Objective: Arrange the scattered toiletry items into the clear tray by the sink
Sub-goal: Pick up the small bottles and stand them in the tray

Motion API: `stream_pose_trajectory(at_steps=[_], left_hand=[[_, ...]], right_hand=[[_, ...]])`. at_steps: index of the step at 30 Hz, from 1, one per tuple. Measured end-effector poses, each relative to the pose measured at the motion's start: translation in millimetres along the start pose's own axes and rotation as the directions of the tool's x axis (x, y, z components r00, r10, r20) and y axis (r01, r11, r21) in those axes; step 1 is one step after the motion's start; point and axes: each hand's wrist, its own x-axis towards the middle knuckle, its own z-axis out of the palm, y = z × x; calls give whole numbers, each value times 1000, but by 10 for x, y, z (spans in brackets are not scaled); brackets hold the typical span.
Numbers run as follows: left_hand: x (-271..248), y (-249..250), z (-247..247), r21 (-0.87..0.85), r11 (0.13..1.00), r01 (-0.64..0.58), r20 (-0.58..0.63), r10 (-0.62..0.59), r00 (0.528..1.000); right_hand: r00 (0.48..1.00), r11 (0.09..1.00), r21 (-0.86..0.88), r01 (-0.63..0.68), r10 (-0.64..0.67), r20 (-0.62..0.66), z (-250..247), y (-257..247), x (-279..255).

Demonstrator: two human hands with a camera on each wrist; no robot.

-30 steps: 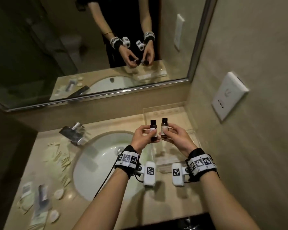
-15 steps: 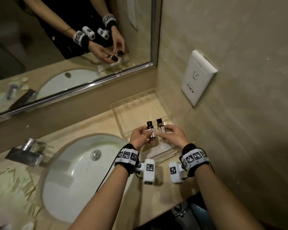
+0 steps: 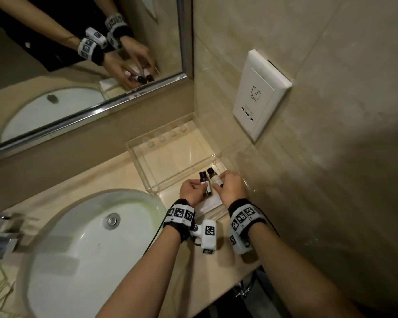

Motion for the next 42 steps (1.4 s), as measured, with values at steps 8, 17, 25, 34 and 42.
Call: stream_pose_trajectory(at_steps=[8, 17, 25, 34, 42], left_hand=[[41, 49, 189, 217, 969, -117, -167, 155, 974], [105, 83, 258, 142, 983, -117, -177, 142, 974], [95, 69, 310, 103, 988, -118, -123, 130, 984], [22, 70, 247, 78, 982, -172, -80, 178, 981], [-143, 47, -88, 42, 985, -170, -109, 173, 979]], right_hand=[[990, 986, -132, 104, -115, -77, 45, 33, -6], [984, 977, -173, 126, -146, -105, 116, 96, -5], [989, 970, -212, 117, -134, -66, 47, 96, -64], [971, 962, -187, 200, -220, -92, 35, 101, -107], [918, 917, 138, 375, -348, -189, -21, -182, -142]])
